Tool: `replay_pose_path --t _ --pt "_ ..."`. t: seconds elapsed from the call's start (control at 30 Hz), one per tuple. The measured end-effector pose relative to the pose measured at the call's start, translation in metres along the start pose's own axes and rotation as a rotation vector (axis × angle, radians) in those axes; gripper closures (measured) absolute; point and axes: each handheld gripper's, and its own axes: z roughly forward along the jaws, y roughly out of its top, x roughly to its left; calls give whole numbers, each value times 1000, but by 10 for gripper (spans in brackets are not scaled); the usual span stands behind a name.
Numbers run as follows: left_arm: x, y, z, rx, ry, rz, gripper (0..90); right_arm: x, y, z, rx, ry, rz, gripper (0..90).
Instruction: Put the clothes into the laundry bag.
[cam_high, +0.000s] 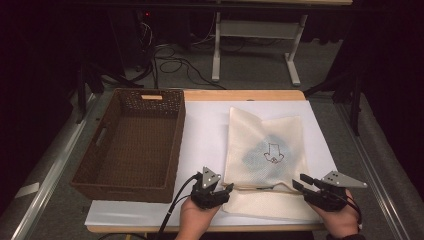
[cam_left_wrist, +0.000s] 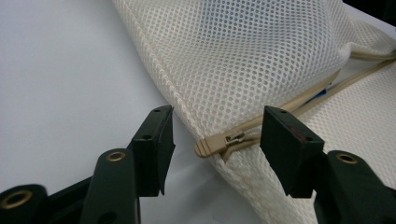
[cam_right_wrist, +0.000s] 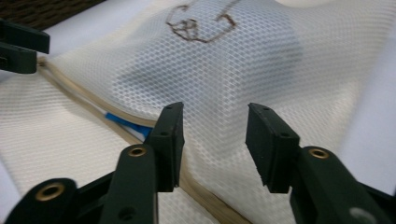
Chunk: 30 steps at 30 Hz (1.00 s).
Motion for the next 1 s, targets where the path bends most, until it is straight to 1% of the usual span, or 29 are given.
replay_pose_path --t 0.03,0.13,0.17,0.2,0.23,0.27,0.3,0.37,0.4,0.5,0.53,0.57,0.63,0.67,0.7,0.73,0.8,0.83,0.93,1.0 --pt "0 1 2 4 -4 1 438 -3 -2 -1 -2 -10 4 538" --pt "-1 2 8 19 -17 0 432 -8 -8 -4 17 -61 45 489" --pt "-1 3 10 25 -24 -2 432 -10 -10 -4 20 -71 50 478" --pt "-1 3 12 32 -29 -4 434 -13 -12 -4 31 -87 53 467" --pt "-1 3 14 41 -35 -6 438 -15 -15 -4 47 -93 68 463" --pt "-1 3 16 51 -43 -10 446 -16 -17 -3 61 -96 79 457" --pt "0 3 18 70 -55 -13 484 -18 -19 -2 73 -101 81 455" --pt "1 2 21 100 -63 -27 515 -21 -23 0 84 -108 92 458" --pt "2 2 21 104 -62 -29 540 -21 -24 1 90 -109 107 459" --pt "4 0 21 106 -65 -48 619 -23 -25 3 104 -124 124 479" --pt "4 0 21 105 -66 -53 631 -24 -25 3 106 -123 119 486" --pt "4 0 21 105 -63 -50 641 -24 -25 4 112 -124 132 487" --pt "2 -1 21 108 -58 -30 659 -25 -26 6 127 -129 133 495" --pt "1 0 21 109 -54 -24 665 -25 -27 7 142 -125 140 498" --pt "0 0 20 109 -55 -22 671 -24 -27 7 142 -129 137 501" --pt "0 0 19 108 -50 -14 676 -24 -27 7 141 -127 136 512" --pt "-2 0 18 103 -41 3 686 -24 -26 7 148 -115 137 568" --pt "-3 1 18 98 -36 10 688 -23 -26 8 147 -119 130 597" --pt "-3 2 16 87 -30 20 694 -20 -24 11 157 -122 87 740" --pt "-1 3 16 78 -19 25 698 -19 -22 12 163 -135 61 840"
